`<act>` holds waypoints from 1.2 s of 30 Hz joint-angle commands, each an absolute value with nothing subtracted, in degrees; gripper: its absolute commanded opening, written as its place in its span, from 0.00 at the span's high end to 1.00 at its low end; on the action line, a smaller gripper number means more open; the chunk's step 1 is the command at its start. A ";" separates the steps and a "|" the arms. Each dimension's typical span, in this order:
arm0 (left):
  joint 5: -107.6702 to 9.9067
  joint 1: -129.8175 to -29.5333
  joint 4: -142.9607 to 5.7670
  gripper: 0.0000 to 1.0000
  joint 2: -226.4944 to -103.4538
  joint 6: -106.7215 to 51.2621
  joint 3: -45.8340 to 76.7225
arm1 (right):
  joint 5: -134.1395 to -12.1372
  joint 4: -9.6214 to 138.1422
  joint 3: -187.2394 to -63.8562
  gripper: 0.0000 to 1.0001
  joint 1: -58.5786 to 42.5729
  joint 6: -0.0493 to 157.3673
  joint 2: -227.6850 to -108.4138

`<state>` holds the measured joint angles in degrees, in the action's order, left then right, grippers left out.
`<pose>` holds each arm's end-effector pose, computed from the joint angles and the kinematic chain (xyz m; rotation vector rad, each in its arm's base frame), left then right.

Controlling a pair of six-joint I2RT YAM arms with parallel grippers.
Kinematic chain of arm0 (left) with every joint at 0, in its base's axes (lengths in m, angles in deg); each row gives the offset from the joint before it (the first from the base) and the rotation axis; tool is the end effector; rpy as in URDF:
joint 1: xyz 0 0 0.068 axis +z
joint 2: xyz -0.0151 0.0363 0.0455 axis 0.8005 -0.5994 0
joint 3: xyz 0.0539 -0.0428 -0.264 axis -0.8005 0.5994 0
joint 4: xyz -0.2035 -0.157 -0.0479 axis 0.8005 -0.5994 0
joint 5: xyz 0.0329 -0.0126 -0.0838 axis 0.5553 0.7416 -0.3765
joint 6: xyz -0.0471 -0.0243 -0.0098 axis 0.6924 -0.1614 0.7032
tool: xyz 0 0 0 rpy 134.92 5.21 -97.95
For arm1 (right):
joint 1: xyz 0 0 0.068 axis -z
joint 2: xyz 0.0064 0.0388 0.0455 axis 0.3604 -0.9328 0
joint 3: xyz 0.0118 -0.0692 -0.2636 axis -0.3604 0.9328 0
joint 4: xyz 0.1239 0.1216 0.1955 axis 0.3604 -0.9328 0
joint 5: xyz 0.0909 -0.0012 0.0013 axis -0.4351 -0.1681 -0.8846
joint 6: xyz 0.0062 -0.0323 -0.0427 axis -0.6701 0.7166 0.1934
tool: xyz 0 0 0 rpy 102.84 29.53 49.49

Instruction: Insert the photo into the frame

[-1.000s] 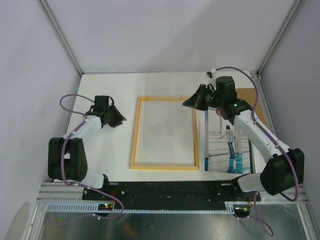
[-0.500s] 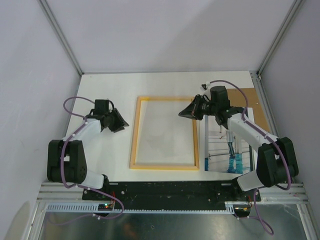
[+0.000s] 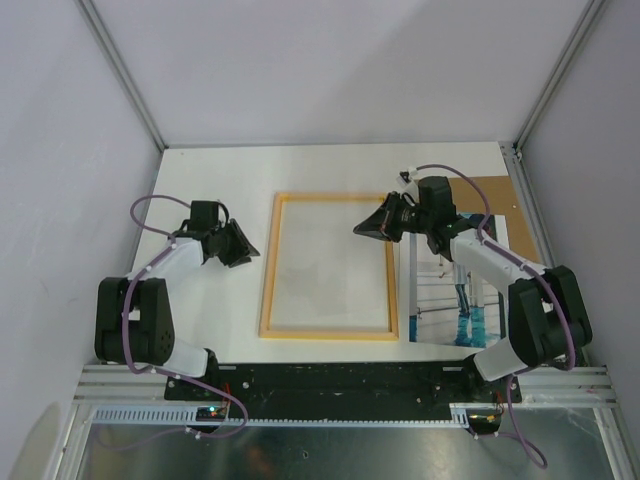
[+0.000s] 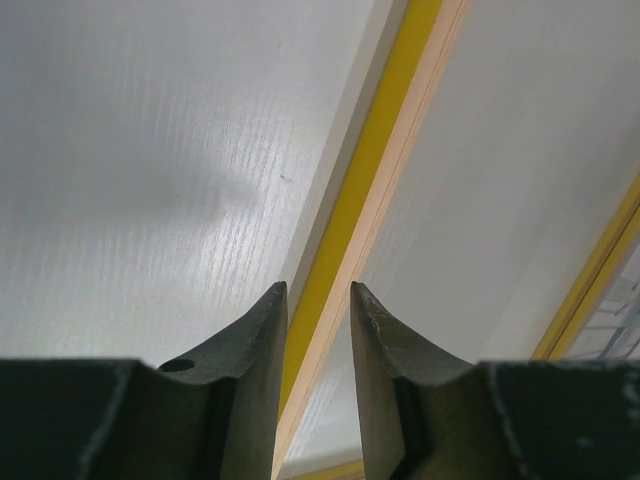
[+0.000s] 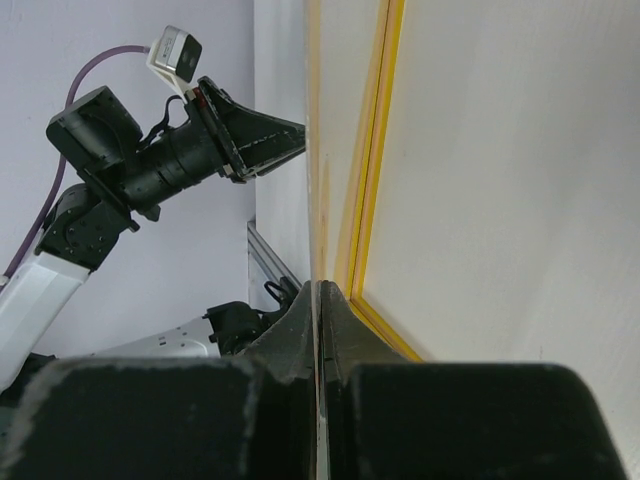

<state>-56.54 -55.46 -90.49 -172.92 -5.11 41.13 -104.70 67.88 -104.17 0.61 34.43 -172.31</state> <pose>0.2803 -0.0210 0.1863 -0.6131 2.5419 -0.5919 0.3002 0.1363 0.2537 0.1273 2.2747 1.4255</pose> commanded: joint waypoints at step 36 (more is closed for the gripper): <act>-58.11 -55.37 -89.32 0.66 -174.69 -7.11 41.47 | -111.42 74.68 -104.05 1.00 0.57 34.80 -179.55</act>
<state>-57.40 -55.46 -90.47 -174.38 -5.46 41.13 -109.20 72.45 -104.11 0.17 34.06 -178.87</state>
